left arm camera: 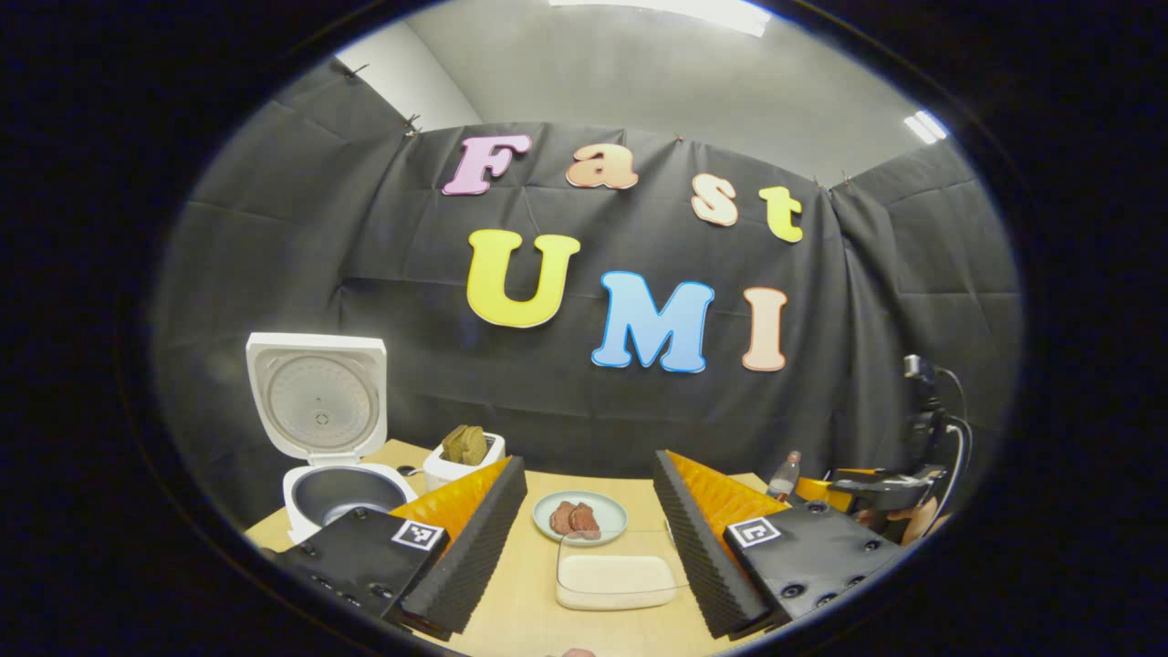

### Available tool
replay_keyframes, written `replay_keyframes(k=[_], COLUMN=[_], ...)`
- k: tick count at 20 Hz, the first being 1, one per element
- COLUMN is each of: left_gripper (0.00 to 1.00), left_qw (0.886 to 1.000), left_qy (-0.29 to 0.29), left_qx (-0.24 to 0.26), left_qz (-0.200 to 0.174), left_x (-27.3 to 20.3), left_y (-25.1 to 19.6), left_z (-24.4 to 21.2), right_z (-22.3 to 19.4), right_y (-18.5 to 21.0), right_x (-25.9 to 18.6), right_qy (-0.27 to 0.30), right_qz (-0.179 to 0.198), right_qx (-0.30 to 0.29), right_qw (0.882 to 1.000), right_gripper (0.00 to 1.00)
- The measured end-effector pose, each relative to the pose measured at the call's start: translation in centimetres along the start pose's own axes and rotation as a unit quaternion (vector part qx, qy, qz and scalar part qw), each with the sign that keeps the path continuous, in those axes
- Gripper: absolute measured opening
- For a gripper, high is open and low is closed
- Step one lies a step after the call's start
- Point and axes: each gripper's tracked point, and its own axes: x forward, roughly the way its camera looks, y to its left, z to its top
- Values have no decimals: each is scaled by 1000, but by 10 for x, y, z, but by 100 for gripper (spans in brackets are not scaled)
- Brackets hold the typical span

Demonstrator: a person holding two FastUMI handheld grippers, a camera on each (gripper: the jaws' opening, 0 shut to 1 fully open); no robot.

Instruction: Close the left gripper, press the button to open the rice cooker; take a wooden spoon from the chopstick holder with the right hand, scoop a spoonful of rice and pour it into the rice cooker, then put the wooden spoon back into the chopstick holder.

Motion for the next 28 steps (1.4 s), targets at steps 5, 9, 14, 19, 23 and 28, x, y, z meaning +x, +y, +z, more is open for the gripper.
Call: replay_keyframes(k=[5, 9, 14, 19, 23, 28], left_gripper=[99, 99, 96, 96, 96, 98], left_qw=[999, 998, 994, 990, 983, 974], left_qy=[-12, -13, -11, -22, -38, -41], left_qx=[11, -10, -20, -20, -22, -29], left_qz=[28, 57, 104, 140, 180, 223], left_x=[21, 43, 72, 92, 103, 139], left_y=[45, 98, 182, 251, 306, 378], left_z=[29, 52, 81, 113, 128, 144], right_z=[40, 53, 29, 11, 6, 9], right_y=[17, 21, 21, 17, 13, 15], right_x=[-33, -47, -42, -36, -31, -20], right_qy=[-41, -51, -16, 9, 24, 28], right_qz=[20, 28, 41, 35, 25, 19], right_qx=[7, 26, 21, 23, 32, 47], right_qw=[999, 998, 999, 999, 999, 998], right_gripper=[99, 100, 100, 100, 100, 100])
